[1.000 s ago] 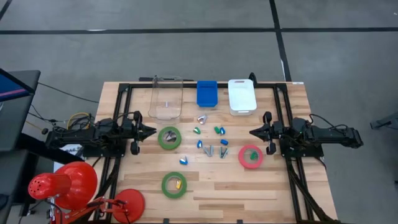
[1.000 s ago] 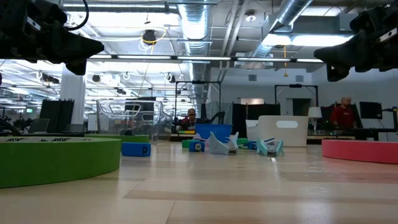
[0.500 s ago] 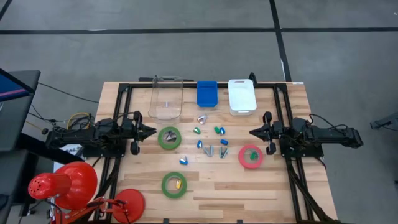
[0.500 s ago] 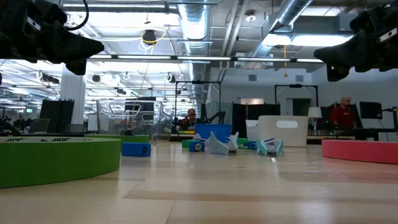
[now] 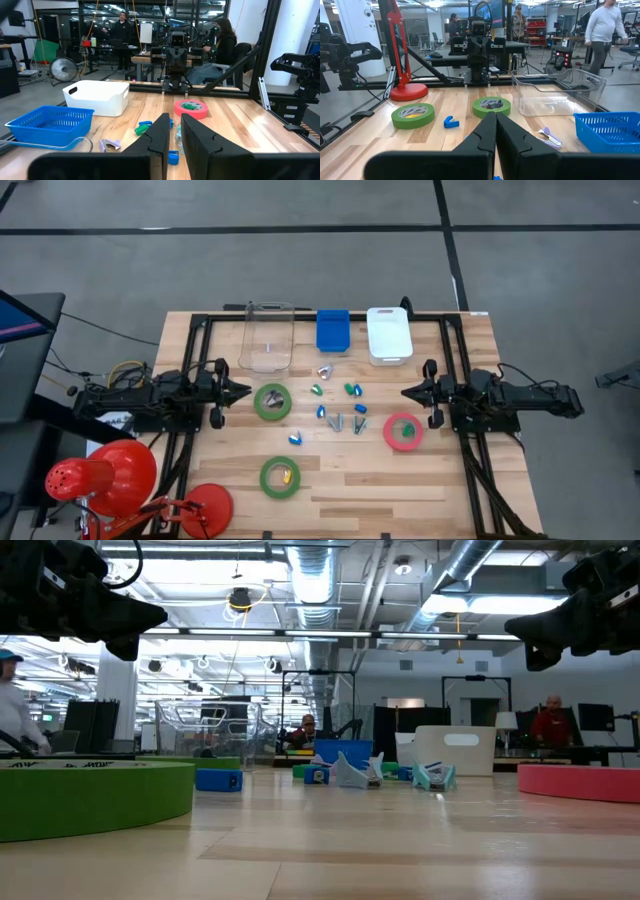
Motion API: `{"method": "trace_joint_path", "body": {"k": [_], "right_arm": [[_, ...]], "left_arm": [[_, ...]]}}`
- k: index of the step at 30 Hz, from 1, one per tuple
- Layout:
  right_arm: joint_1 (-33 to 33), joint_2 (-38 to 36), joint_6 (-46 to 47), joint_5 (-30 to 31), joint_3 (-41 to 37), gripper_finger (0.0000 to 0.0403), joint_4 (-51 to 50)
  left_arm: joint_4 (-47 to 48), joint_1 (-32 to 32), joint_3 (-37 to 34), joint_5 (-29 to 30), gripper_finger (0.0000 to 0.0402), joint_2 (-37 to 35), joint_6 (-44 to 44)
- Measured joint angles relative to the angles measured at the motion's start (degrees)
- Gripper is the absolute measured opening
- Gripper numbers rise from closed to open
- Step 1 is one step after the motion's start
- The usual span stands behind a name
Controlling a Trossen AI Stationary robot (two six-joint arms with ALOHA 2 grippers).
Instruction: Pick and place Stapler, Stapler remover, tape
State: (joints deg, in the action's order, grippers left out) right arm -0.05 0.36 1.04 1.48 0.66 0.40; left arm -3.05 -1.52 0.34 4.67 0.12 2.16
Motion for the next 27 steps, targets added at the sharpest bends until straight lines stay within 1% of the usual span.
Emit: {"method": "trace_joint_path", "body": {"k": [27], "right_arm": [[0.01, 0.00, 0.94, 0.02, 0.00, 0.0001, 0.05]], "left_arm": [[-0.02, -0.02, -0.02, 0.00, 0.0039, 0.00, 0.01]]}}
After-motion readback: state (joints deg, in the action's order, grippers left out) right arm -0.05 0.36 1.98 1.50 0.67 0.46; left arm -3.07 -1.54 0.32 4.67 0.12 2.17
